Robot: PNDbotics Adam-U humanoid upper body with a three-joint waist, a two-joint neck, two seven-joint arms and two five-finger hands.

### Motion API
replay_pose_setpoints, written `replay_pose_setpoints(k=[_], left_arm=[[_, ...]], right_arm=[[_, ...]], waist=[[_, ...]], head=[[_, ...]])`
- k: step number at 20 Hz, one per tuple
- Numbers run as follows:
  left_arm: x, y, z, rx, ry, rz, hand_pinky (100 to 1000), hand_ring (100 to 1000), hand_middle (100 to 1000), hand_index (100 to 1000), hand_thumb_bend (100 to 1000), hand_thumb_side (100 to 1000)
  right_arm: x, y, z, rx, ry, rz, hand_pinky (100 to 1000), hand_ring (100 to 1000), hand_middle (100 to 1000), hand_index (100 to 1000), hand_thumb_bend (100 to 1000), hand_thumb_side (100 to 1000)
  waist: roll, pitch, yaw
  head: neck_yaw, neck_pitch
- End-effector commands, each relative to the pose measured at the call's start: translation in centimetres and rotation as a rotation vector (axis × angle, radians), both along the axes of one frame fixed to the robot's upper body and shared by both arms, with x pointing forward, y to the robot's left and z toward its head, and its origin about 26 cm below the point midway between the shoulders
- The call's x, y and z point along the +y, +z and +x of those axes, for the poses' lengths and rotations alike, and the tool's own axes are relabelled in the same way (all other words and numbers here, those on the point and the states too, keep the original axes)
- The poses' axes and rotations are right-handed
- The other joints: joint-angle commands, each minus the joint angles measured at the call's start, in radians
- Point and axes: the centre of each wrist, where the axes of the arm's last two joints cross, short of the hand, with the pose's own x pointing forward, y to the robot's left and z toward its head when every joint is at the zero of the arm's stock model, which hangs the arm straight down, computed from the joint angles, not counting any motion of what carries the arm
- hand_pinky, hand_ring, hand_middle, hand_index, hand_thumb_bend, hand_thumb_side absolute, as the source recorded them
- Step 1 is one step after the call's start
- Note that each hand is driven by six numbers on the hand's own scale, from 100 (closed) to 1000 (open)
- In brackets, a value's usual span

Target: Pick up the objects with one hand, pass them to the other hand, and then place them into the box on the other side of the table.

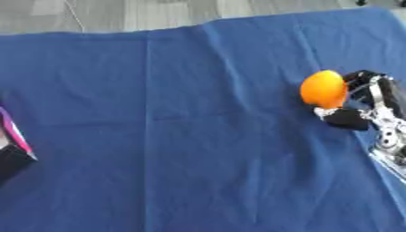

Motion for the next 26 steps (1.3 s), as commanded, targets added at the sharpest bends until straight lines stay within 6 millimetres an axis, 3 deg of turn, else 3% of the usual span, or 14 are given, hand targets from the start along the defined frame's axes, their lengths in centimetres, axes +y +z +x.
replay_pose_setpoints(k=[1, 9, 19, 26], left_arm=[[0.2, 0.6, -0.4, -0.031, 0.005, 0.011, 872, 728, 642, 740, 100, 318], [0.0, 0.5, -0.3, -0.026, -0.002, 0.011, 871, 727, 641, 740, 100, 326], [0.0, 0.2, -0.3, -0.02, 0.0, 0.016, 870, 726, 640, 739, 100, 324], [0.1, 0.0, -0.3, -0.008, 0.003, 0.021, 870, 726, 640, 738, 100, 314]], right_arm=[[0.1, 1.5, 0.1, -0.062, -0.474, -0.151, 657, 593, 507, 647, 442, 107], [0.3, 1.5, 0.3, -0.15, -0.393, -0.163, 593, 517, 420, 561, 213, 100], [0.9, 0.7, 0.5, -0.215, -0.293, -0.206, 564, 499, 400, 548, 210, 100], [1.2, 0.7, 0.7, -0.304, -0.146, -0.237, 556, 498, 395, 546, 227, 100]], waist=[[0.009, -0.004, -0.002], [0.009, 0.0, 0.002], [0.009, -0.002, -0.002], [0.009, -0.026, -0.015]], head=[[0.0, -0.018], [-0.004, -0.024], [0.0, -0.015], [0.027, 0.013]])
